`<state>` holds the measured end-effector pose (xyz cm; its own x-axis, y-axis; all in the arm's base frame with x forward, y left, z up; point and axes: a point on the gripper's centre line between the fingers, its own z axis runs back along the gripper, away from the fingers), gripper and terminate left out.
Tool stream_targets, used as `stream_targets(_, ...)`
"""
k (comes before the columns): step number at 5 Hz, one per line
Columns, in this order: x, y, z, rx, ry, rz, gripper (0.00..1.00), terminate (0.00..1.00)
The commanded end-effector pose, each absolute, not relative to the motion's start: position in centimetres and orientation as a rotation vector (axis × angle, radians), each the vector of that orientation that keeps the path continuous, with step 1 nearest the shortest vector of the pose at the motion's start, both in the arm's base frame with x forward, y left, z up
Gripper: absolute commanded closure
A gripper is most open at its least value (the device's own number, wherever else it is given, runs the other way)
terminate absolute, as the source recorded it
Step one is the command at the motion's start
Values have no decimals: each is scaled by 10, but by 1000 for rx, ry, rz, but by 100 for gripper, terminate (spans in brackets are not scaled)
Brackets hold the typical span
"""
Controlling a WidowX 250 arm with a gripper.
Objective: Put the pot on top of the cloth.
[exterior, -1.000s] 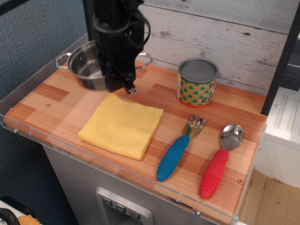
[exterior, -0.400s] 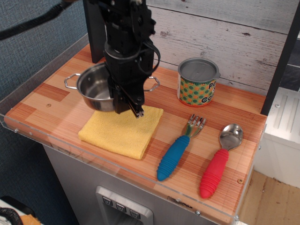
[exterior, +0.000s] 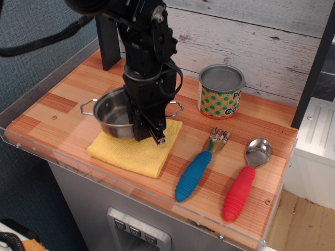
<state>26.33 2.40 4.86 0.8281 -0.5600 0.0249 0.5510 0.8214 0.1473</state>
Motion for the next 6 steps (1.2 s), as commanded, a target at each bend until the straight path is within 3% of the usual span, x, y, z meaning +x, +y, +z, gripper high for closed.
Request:
stream_targets(1,264,18,37,97,-54,-594,100,0)
stream_targets(3,265,23,33,73,-43,-585,100,0)
stream_targets(4,263,24,34,38,-37,-568,0,0)
stream_targets(6,256,24,40,0,-39,-558,0,0)
